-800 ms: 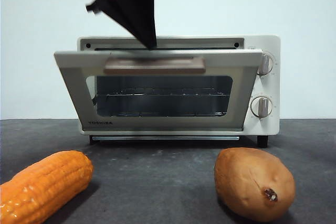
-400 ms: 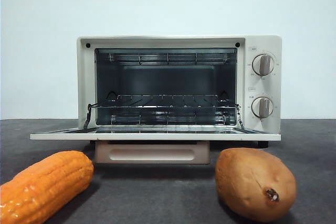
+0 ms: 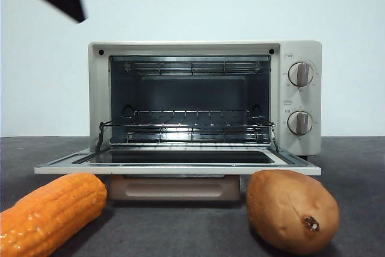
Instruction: Take the eggplant from the table,put the eggplant in the oven
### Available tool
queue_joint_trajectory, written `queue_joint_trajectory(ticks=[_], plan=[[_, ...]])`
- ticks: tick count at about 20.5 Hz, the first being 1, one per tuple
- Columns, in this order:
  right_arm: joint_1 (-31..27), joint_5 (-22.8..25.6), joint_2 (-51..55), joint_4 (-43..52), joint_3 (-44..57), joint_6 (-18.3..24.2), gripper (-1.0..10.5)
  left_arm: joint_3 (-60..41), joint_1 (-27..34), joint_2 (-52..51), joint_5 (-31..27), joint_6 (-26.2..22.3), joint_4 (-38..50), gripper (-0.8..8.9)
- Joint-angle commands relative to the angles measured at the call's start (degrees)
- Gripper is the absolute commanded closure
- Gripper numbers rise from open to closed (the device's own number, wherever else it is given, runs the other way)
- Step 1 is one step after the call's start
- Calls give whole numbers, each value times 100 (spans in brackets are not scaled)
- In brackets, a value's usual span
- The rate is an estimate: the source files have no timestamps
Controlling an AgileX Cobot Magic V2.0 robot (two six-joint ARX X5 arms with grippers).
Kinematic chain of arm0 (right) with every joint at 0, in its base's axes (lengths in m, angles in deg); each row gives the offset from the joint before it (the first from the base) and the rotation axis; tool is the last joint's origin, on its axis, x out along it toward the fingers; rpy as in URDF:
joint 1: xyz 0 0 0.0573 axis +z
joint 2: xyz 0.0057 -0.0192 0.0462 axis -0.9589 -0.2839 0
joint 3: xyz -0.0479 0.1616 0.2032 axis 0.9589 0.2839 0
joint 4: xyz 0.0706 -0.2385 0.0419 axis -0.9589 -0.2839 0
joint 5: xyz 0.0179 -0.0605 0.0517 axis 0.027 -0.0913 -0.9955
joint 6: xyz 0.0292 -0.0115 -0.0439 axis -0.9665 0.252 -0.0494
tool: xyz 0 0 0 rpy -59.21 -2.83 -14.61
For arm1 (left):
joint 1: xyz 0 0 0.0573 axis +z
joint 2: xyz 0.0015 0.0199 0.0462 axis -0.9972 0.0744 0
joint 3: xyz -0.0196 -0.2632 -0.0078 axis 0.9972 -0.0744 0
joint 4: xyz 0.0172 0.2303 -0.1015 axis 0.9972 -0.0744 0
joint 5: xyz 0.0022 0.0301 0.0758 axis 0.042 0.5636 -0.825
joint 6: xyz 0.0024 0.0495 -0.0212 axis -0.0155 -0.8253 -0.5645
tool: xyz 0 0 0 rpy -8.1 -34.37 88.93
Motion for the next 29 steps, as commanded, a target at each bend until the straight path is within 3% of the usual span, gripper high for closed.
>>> queue_joint_trajectory(ticks=[1, 6, 10, 14, 18, 21, 29], plan=[[61, 4, -417, 227, -120, 533, 824, -372, 297, -289, 79, 177, 153, 810], [61, 9, -1220, 662, -120, 1088, 824, -1023, 944, -754, 614, 177, 428, 810], [61, 133, -1941, 1241, -120, 1635, 824, -1484, 1554, -920, 1355, 177, 667, 810], [44, 1049, -2924, 2378, -120, 2524, 825, -1873, 2457, -927, 2216, 170, 846, 810], [-146, 1644, -3742, 3571, -120, 3335, 825, -1886, 3027, -925, 2706, 57, 848, 810], [-402, 2024, -4188, 4111, -120, 3488, 825, -1886, 3176, -925, 2896, 48, 905, 810], [-839, 2107, -4618, 4430, -120, 3300, 786, -1886, 3176, -925, 3005, 50, 975, 810]])
